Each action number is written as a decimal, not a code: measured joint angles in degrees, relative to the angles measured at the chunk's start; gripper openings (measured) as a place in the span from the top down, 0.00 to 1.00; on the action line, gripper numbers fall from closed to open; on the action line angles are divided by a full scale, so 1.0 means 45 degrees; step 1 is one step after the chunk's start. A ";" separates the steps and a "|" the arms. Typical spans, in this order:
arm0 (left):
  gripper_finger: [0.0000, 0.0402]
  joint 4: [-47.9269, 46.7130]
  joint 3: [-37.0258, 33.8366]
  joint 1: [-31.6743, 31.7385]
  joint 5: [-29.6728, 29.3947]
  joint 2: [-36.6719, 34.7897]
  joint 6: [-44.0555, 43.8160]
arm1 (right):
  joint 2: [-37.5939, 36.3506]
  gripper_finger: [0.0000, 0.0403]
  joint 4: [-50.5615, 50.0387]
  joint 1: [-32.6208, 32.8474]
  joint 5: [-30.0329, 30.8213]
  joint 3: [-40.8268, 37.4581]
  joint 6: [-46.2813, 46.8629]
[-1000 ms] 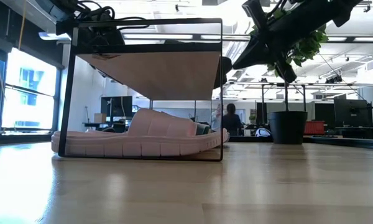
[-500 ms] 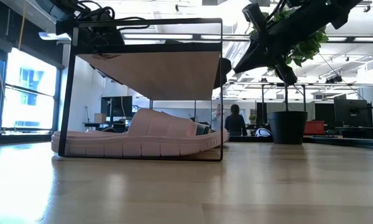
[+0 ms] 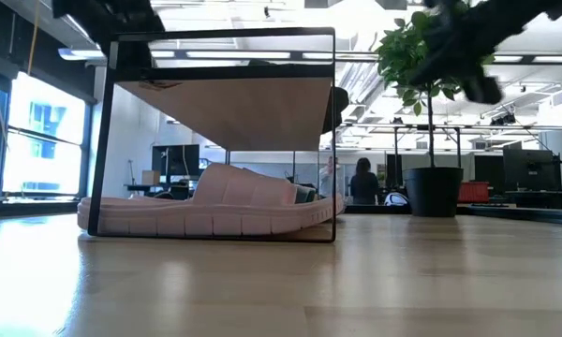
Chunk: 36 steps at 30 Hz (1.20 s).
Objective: Pick and place slides into the shelf
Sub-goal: Return to Home Position
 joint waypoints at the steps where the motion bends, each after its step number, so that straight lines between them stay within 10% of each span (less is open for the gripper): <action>1: 1.00 -0.0090 0.0140 0.0000 0.0400 -0.0273 0.0009 | -0.0368 1.00 -0.0370 -0.0030 -0.0746 0.0000 0.0066; 12: 1.00 -0.2034 0.0404 -0.0010 0.6923 -0.3340 -0.0687 | -0.1780 1.00 -0.2000 0.2522 -0.7748 0.0000 0.3167; 18: 1.00 -0.1560 0.0399 -0.0111 0.8321 -0.5169 -0.2747 | -0.0652 1.00 0.4171 0.3913 -0.8026 0.0000 0.2898; 25: 1.00 0.6147 0.0399 -0.0704 0.7683 -0.6231 -0.5048 | 0.0775 1.00 1.1603 0.2307 -0.8410 0.0087 -0.1367; 31: 1.00 1.3206 0.0404 -0.0748 0.6857 -0.5681 -0.7221 | 0.0717 1.00 1.0203 -0.0313 -1.0618 0.2720 -0.5103; 36: 1.00 1.3620 0.1036 -0.0748 0.6577 -0.5253 -0.7622 | 0.0292 1.00 0.3852 -0.2129 -1.0869 0.6953 -0.9465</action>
